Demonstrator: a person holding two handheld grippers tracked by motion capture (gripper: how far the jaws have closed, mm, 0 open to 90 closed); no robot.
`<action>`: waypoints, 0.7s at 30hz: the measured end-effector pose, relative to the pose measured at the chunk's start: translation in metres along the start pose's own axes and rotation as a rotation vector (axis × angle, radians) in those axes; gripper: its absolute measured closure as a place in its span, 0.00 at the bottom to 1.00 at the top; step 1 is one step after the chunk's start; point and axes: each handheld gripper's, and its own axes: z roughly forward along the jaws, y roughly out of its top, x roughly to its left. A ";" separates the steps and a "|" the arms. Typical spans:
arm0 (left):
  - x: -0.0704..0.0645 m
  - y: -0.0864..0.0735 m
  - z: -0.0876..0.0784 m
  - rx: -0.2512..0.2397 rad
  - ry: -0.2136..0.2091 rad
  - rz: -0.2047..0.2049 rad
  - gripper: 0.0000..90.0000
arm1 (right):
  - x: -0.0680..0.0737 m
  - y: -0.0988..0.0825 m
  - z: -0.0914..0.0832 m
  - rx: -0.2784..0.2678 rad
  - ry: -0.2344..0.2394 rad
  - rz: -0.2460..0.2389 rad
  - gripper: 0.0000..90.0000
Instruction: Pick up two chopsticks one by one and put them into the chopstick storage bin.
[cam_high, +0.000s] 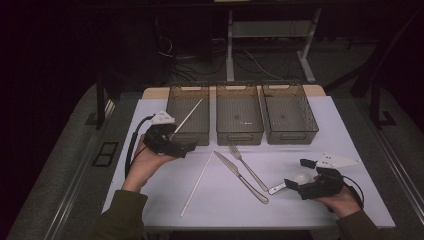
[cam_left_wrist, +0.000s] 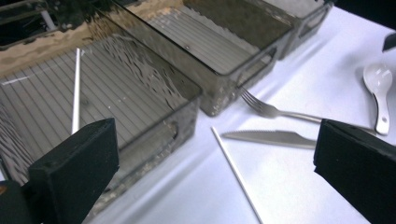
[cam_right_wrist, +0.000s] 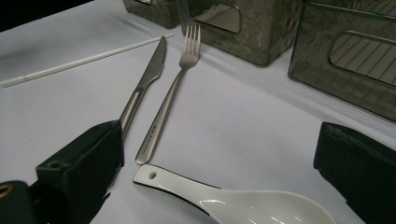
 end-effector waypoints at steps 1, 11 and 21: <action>-0.002 -0.003 -0.001 -0.002 -0.002 0.001 0.00 | 0.000 0.000 0.000 0.001 0.000 -0.003 0.02; -0.026 -0.039 0.002 -0.001 0.012 0.015 0.00 | 0.000 0.000 0.000 0.000 -0.003 -0.007 0.02; -0.041 -0.073 0.008 0.036 0.043 0.040 0.06 | 0.000 0.000 0.000 0.001 -0.007 -0.007 0.02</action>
